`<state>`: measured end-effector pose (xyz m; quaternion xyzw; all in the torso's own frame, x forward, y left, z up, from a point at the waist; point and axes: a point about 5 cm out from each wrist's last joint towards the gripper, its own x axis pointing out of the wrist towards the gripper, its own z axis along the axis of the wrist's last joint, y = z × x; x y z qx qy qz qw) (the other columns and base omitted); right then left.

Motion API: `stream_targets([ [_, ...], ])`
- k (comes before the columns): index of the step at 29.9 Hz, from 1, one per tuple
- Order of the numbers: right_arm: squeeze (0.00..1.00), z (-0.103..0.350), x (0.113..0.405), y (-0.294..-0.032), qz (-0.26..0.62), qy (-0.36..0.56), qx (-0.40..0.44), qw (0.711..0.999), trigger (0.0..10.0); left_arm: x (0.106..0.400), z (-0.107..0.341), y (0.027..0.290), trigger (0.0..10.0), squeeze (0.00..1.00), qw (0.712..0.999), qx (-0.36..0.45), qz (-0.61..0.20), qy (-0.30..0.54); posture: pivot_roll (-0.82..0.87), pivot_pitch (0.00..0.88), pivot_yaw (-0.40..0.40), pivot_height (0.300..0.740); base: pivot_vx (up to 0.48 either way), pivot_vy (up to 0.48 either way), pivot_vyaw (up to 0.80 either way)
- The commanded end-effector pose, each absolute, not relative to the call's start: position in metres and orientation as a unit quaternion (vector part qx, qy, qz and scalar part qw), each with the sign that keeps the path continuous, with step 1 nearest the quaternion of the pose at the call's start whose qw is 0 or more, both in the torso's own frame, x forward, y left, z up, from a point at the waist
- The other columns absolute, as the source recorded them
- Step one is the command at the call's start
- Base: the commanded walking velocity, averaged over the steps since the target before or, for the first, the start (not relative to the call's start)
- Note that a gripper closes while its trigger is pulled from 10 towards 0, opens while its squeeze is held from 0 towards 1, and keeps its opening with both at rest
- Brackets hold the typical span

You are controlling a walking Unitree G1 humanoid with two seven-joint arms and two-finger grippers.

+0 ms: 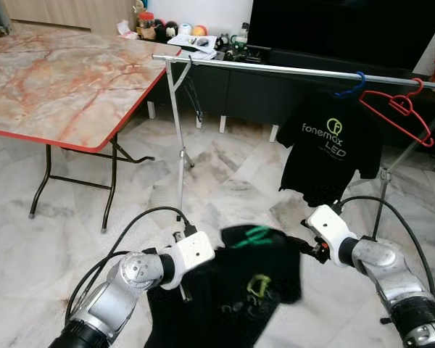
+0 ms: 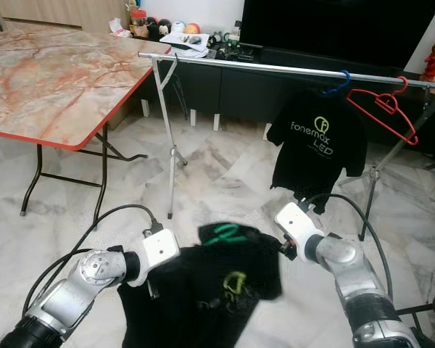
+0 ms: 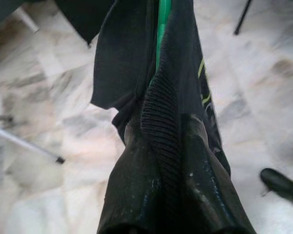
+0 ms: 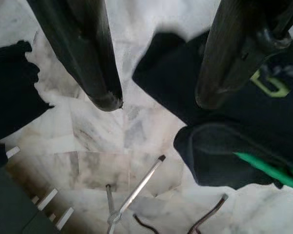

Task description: Hang hanger

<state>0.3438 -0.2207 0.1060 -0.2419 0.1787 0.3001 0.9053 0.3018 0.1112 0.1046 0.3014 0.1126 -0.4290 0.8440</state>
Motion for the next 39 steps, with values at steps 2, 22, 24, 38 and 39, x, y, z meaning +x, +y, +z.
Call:
stream_targets([
  [2,0.0,0.112,0.344,-0.225,0.287,0.169,-0.236,0.913,10.0,0.308,0.11,0.113,10.0,0.0,0.85,0.313,-0.411,0.105,0.08,0.09,-0.07,0.74,0.0,0.0,0.0],
  [22,0.0,0.119,0.322,-0.174,0.433,-0.004,-0.343,0.833,10.0,0.317,0.126,0.1,10.0,0.0,0.86,0.289,-0.419,0.038,0.08,0.069,-0.083,0.74,0.0,0.0,0.0],
  [24,0.0,0.123,0.323,-0.175,0.425,-0.02,-0.326,0.844,10.0,0.316,0.126,0.098,10.0,0.0,0.856,0.285,-0.429,0.038,0.09,0.064,-0.081,0.74,0.0,0.0,0.0],
  [38,0.0,0.086,0.283,-0.192,0.597,0.085,-0.337,0.723,10.0,0.295,0.113,0.114,10.0,0.0,0.783,0.284,-0.543,0.113,0.08,0.048,-0.085,0.74,0.0,0.0,0.0],
  [39,0.0,0.087,0.284,-0.191,0.598,0.08,-0.338,0.722,10.0,0.295,0.113,0.114,10.0,0.0,0.781,0.284,-0.544,0.112,0.08,0.046,-0.091,0.74,0.0,0.0,0.0],
])
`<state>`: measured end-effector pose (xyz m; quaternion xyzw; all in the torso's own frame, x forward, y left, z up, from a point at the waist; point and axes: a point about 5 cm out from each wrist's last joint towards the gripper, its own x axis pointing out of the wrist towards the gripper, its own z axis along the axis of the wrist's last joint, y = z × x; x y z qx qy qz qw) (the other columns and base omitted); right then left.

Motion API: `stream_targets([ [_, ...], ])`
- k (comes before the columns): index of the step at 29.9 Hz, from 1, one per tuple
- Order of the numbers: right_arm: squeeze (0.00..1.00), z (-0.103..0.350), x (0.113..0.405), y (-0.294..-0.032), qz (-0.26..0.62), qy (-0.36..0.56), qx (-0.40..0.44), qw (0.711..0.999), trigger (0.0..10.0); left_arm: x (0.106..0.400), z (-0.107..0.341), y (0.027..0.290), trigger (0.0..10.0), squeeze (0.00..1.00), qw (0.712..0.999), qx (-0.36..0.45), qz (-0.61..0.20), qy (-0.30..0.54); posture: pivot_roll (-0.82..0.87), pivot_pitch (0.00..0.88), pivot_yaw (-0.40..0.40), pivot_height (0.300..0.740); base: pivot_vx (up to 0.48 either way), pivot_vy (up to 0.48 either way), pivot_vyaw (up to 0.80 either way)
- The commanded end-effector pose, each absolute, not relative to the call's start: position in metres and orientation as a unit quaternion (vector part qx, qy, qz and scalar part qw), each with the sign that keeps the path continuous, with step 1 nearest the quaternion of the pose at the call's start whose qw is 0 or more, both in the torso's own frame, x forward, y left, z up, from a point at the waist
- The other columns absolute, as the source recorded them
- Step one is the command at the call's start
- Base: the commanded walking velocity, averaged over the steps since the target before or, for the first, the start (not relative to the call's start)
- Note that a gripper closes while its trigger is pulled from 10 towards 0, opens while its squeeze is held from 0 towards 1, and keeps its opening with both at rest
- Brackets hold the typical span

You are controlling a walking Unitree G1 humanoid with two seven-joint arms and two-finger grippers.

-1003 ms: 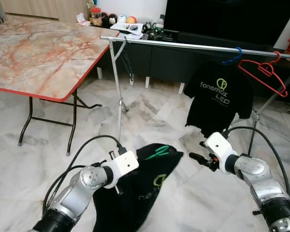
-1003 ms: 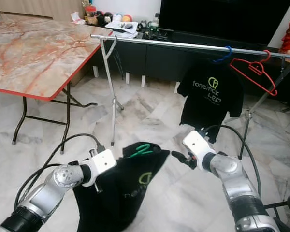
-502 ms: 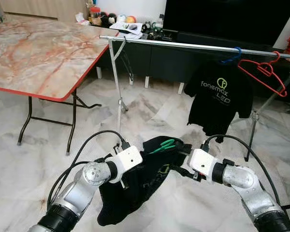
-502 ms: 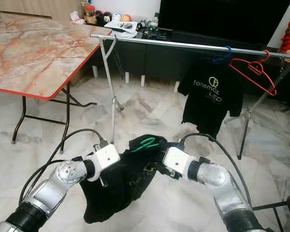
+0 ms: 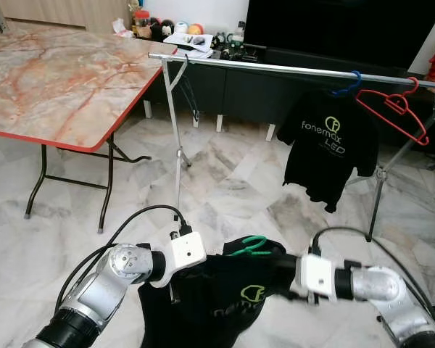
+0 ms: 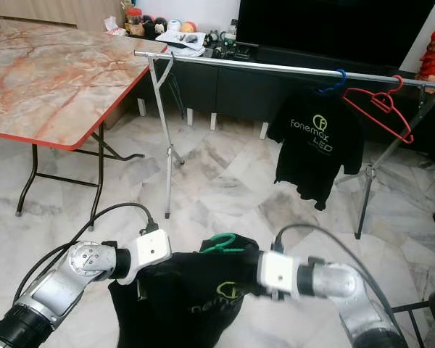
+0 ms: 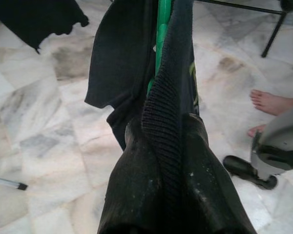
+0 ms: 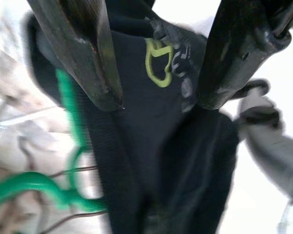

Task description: Hang hanger

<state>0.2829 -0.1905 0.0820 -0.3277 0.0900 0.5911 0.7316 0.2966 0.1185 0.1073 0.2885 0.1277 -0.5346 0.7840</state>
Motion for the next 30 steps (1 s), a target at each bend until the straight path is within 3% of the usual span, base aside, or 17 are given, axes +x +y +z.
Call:
stream_targets([
  [1,0.0,0.088,0.285,-0.191,0.597,0.074,-0.337,0.724,10.0,0.295,0.114,0.114,10.0,0.0,0.78,0.285,-0.546,0.112,0.08,0.045,-0.092,0.74,0.0,0.0,0.0],
  [3,0.03,0.09,0.286,-0.189,0.607,0.075,-0.325,0.722,10.0,0.294,0.114,0.112,10.0,0.0,0.778,0.283,-0.55,0.112,0.08,0.041,-0.094,0.74,0.0,0.0,0.0],
  [4,0.24,0.091,0.287,-0.188,0.61,0.073,-0.325,0.719,10.0,0.294,0.114,0.112,10.0,0.0,0.777,0.283,-0.55,0.112,0.08,0.041,-0.094,0.74,0.0,0.0,0.0],
  [5,0.24,0.091,0.287,-0.188,0.612,0.071,-0.326,0.717,10.0,0.294,0.114,0.111,10.0,0.0,0.777,0.283,-0.551,0.113,0.08,0.04,-0.094,0.74,0.0,0.0,0.0],
  [6,0.61,0.091,0.288,-0.187,0.614,0.069,-0.328,0.715,10.0,0.294,0.114,0.111,10.0,0.0,0.776,0.283,-0.553,0.113,0.08,0.039,-0.095,0.74,0.0,0.0,0.0],
  [8,0.55,0.096,0.293,-0.184,0.602,0.044,-0.343,0.719,10.0,0.294,0.114,0.109,10.0,0.0,0.773,0.286,-0.555,0.114,0.08,0.039,-0.097,0.74,0.0,0.0,0.0],
  [9,0.09,0.099,0.296,-0.182,0.593,0.034,-0.347,0.726,10.0,0.294,0.114,0.108,10.0,0.0,0.772,0.286,-0.556,0.113,0.08,0.039,-0.097,0.74,0.0,0.0,0.0],
  [10,0.09,0.1,0.297,-0.182,0.591,0.031,-0.348,0.727,10.0,0.293,0.114,0.107,10.0,0.0,0.772,0.285,-0.557,0.113,0.08,0.039,-0.097,0.74,0.0,0.0,0.0],
  [11,0.0,0.101,0.298,-0.182,0.588,0.028,-0.348,0.73,10.0,0.293,0.114,0.107,10.0,0.0,0.772,0.285,-0.557,0.113,0.08,0.04,-0.099,0.74,0.0,0.0,0.0],
  [22,0.0,0.084,0.296,-0.189,0.575,0.063,-0.394,0.714,10.0,0.294,0.115,0.104,10.0,0.0,0.772,0.283,-0.558,0.111,0.08,0.054,-0.102,0.74,0.0,0.0,0.0],
  [30,0.0,0.084,0.303,-0.191,0.541,0.059,-0.406,0.734,10.0,0.294,0.115,0.104,10.0,0.0,0.776,0.28,-0.554,0.112,0.08,0.06,-0.104,0.74,0.0,0.0,0.0],
])
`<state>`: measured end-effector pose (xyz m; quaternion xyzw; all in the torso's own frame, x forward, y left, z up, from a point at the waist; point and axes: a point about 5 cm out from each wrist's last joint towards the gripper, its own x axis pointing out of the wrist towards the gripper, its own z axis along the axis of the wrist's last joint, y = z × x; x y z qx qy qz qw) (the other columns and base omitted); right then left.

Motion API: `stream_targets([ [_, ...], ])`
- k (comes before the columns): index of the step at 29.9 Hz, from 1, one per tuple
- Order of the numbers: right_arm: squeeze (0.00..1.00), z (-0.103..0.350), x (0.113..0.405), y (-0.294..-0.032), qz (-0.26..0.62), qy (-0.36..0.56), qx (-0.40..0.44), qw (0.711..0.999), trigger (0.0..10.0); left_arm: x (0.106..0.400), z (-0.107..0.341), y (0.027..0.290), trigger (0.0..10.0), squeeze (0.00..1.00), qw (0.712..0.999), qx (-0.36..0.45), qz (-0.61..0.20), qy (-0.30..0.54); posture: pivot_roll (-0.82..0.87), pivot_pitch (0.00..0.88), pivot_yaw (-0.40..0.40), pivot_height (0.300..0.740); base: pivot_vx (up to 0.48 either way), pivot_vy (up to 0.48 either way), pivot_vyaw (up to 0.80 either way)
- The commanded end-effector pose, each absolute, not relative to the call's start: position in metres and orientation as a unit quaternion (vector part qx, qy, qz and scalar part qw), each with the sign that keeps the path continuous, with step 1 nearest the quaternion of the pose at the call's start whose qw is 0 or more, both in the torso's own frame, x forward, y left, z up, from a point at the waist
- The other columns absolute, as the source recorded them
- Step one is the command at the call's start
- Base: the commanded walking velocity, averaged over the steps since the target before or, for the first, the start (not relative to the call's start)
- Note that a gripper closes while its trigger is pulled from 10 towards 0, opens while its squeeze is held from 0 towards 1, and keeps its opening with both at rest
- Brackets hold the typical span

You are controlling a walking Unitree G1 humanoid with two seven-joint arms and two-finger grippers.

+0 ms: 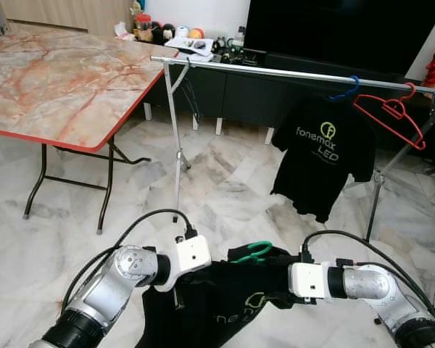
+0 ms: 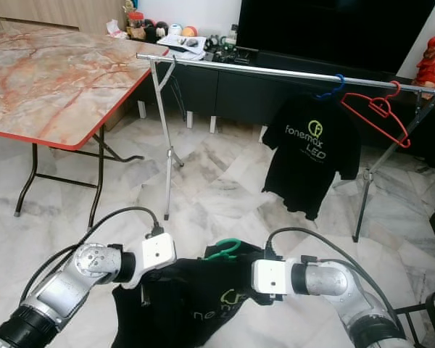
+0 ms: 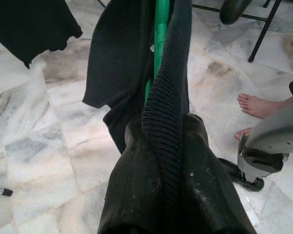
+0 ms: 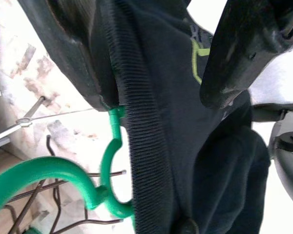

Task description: Hang hanger

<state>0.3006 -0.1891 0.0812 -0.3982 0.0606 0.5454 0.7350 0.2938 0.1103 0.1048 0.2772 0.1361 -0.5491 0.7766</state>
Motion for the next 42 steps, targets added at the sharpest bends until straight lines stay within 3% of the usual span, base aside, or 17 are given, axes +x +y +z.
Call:
stream_targets([
  [1,0.0,0.084,0.303,-0.191,0.541,0.059,-0.406,0.734,10.0,0.294,0.115,0.104,10.0,0.0,0.776,0.28,-0.554,0.112,0.08,0.06,-0.104,0.74,0.0,0.0,0.0],
  [8,0.0,0.085,0.305,-0.189,0.538,0.049,-0.408,0.736,10.0,0.295,0.115,0.104,10.0,0.0,0.779,0.28,-0.55,0.111,0.08,0.065,-0.107,0.74,0.0,0.0,0.0],
  [9,0.0,0.084,0.304,-0.188,0.541,0.048,-0.405,0.736,7.8,0.295,0.115,0.104,10.0,0.0,0.779,0.28,-0.549,0.111,0.08,0.065,-0.107,0.74,0.0,0.0,0.0],
  [10,0.0,0.084,0.303,-0.187,0.543,0.046,-0.403,0.735,4.2,0.295,0.114,0.105,10.0,0.0,0.78,0.281,-0.549,0.112,0.08,0.065,-0.107,0.74,0.0,0.0,0.0],
  [12,0.0,0.084,0.303,-0.187,0.545,0.045,-0.402,0.735,4.2,0.295,0.114,0.105,10.0,0.0,0.78,0.281,-0.548,0.112,0.08,0.065,-0.107,0.74,0.0,0.0,0.0],
  [13,0.0,0.084,0.303,-0.187,0.545,0.045,-0.402,0.734,1.1,0.295,0.114,0.105,10.0,0.0,0.78,0.281,-0.548,0.112,0.08,0.065,-0.107,0.74,0.0,0.0,0.0],
  [14,0.0,0.084,0.302,-0.187,0.547,0.044,-0.402,0.734,0.0,0.295,0.114,0.105,10.0,0.0,0.78,0.281,-0.547,0.113,0.08,0.069,-0.107,0.74,0.0,0.0,0.0],
  [23,0.0,0.079,0.297,-0.187,0.559,0.05,-0.399,0.725,0.0,0.296,0.113,0.104,10.0,0.0,0.782,0.281,-0.545,0.113,0.08,0.073,-0.107,0.74,0.0,0.0,0.0],
  [25,0.0,0.077,0.296,-0.187,0.562,0.052,-0.398,0.723,0.7,0.296,0.113,0.104,10.0,0.0,0.783,0.281,-0.544,0.113,0.08,0.075,-0.106,0.74,0.0,0.0,0.0],
  [32,0.0,0.074,0.292,-0.186,0.569,0.057,-0.393,0.72,1.2,0.297,0.113,0.105,10.0,0.0,0.783,0.282,-0.542,0.113,0.08,0.076,-0.106,0.74,0.0,0.0,0.0],
  [33,0.0,0.072,0.29,-0.184,0.574,0.059,-0.388,0.719,1.8,0.298,0.113,0.106,10.0,0.0,0.785,0.282,-0.539,0.113,0.08,0.078,-0.107,0.74,0.0,0.0,0.0],
  [35,0.0,0.068,0.288,-0.183,0.581,0.066,-0.384,0.715,1.9,0.299,0.113,0.106,10.0,0.0,0.788,0.282,-0.535,0.112,0.08,0.078,-0.107,0.74,0.0,0.0,0.0],
  [38,0.0,0.061,0.281,-0.182,0.594,0.08,-0.38,0.704,1.5,0.3,0.114,0.105,10.0,0.0,0.792,0.282,-0.531,0.108,0.08,0.079,-0.108,0.74,0.0,0.0,0.0],
  [39,0.0,0.058,0.279,-0.181,0.597,0.086,-0.378,0.703,0.7,0.301,0.116,0.105,10.0,0.0,0.795,0.279,-0.529,0.104,0.08,0.079,-0.108,0.74,0.0,0.0,0.0],
  [41,0.0,0.056,0.279,-0.181,0.598,0.089,-0.376,0.702,0.7,0.301,0.117,0.105,10.0,0.0,0.796,0.278,-0.528,0.103,0.08,0.079,-0.108,0.74,0.0,0.0,0.0],
  [42,0.0,0.054,0.277,-0.181,0.602,0.093,-0.375,0.699,0.0,0.302,0.117,0.104,10.0,0.0,0.797,0.276,-0.527,0.101,0.08,0.08,-0.108,0.74,0.0,0.0,0.0],
])
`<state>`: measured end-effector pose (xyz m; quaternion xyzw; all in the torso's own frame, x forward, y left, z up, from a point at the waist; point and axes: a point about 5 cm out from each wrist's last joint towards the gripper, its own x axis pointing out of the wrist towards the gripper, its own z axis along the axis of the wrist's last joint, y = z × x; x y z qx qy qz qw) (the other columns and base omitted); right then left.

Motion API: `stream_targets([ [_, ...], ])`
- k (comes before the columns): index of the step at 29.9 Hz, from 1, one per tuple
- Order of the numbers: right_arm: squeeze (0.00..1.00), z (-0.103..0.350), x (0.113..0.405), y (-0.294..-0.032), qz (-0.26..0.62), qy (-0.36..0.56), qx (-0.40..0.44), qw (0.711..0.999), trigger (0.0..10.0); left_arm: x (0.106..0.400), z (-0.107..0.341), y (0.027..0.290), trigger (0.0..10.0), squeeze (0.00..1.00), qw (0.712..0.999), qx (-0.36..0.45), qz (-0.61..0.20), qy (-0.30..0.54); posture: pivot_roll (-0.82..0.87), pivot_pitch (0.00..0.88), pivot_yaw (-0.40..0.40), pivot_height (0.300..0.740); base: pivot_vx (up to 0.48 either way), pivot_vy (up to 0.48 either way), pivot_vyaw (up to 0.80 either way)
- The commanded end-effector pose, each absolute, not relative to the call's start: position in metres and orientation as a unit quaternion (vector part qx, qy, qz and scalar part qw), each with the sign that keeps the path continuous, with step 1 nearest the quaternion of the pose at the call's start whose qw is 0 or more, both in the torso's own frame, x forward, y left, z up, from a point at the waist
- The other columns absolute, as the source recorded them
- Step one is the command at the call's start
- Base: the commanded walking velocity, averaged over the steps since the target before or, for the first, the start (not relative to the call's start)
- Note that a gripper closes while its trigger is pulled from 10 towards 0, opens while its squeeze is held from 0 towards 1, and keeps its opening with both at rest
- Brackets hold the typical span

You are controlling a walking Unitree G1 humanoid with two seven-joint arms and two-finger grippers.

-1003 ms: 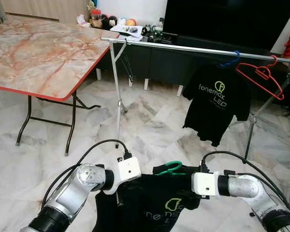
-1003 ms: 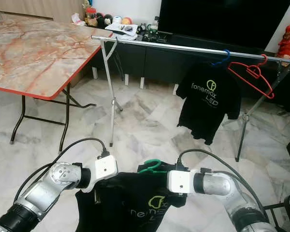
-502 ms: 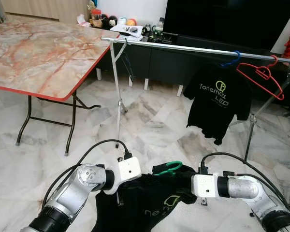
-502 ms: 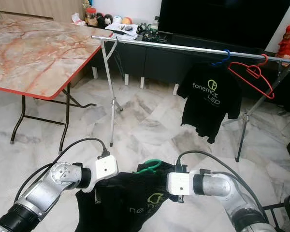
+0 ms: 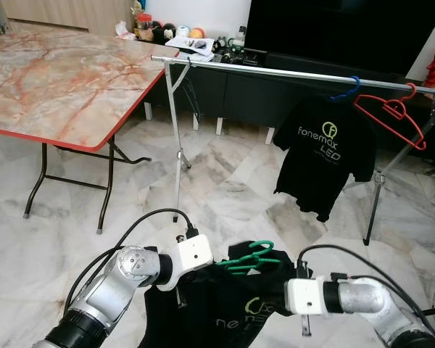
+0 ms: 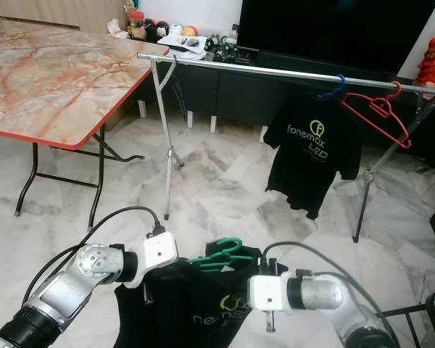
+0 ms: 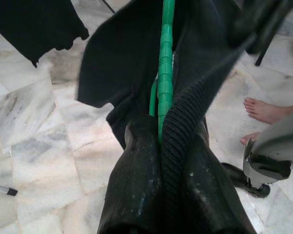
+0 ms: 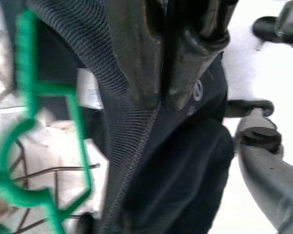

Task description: Hang hanger

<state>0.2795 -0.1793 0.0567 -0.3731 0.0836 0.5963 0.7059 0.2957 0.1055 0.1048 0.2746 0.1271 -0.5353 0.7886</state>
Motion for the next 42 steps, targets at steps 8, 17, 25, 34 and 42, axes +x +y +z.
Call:
stream_targets([
  [8,0.0,0.037,0.258,-0.177,0.639,0.126,-0.356,0.671,0.0,0.305,0.119,0.104,10.0,0.0,0.808,0.275,-0.513,0.09,0.08,0.082,-0.108,0.74,0.0,0.0,0.0],
  [17,0.0,0.056,0.298,-0.188,0.484,0.106,-0.415,0.763,10.0,0.305,0.118,0.103,10.0,0.0,0.81,0.278,-0.509,0.088,0.08,0.081,-0.109,0.74,0.0,0.0,0.0],
  [25,0.99,0.064,0.3,-0.188,0.502,0.112,-0.361,0.778,10.0,0.303,0.117,0.104,10.0,0.0,0.805,0.277,-0.516,0.097,0.08,0.078,-0.107,0.74,0.0,0.0,0.0],
  [34,0.54,0.071,0.295,-0.203,0.546,0.145,-0.355,0.745,10.0,0.302,0.114,0.105,10.0,0.0,0.799,0.28,-0.522,0.104,0.08,0.071,-0.104,0.74,0.0,0.0,0.0],
  [42,0.0,0.11,0.311,-0.223,0.531,0.119,-0.352,0.761,10.0,0.3,0.111,0.105,10.0,0.0,0.791,0.281,-0.532,0.113,0.07,0.064,-0.103,0.74,0.0,0.0,0.0],
])
